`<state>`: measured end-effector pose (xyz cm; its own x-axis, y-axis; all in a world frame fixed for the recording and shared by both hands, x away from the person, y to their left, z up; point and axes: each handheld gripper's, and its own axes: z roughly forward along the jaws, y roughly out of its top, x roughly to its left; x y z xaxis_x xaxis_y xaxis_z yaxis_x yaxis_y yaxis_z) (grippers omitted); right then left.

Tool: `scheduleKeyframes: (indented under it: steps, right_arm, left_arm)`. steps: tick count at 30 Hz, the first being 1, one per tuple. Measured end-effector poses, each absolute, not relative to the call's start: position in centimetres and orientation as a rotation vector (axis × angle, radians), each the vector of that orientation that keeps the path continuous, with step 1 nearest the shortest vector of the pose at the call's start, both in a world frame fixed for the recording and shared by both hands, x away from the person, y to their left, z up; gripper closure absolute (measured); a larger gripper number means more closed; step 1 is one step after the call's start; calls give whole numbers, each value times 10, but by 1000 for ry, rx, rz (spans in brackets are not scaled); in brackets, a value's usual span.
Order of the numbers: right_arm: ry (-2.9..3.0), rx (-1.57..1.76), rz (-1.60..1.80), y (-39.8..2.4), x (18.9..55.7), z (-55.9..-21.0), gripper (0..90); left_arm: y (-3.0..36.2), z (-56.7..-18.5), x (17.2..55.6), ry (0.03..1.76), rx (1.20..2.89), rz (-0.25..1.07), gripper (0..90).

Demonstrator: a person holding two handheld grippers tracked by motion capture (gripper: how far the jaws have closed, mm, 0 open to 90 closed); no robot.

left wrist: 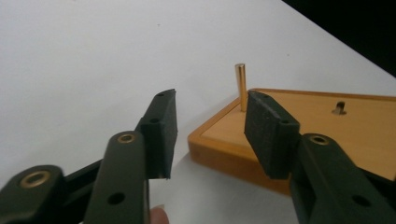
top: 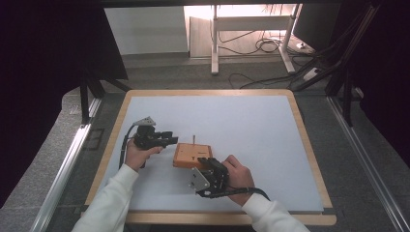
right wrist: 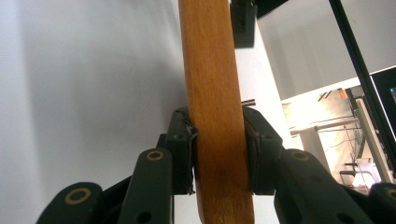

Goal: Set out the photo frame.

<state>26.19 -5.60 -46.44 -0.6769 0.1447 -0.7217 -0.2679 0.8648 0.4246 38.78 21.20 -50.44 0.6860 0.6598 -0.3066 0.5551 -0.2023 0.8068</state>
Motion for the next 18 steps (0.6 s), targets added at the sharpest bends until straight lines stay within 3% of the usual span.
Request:
scheduleKeyframes:
  steps: [18]
  right_arm:
    - [2284, -56, 668, -55, 278, -448, 701]
  left_arm:
    - [228, -518, 375, 1008, 1881, 177, 494]
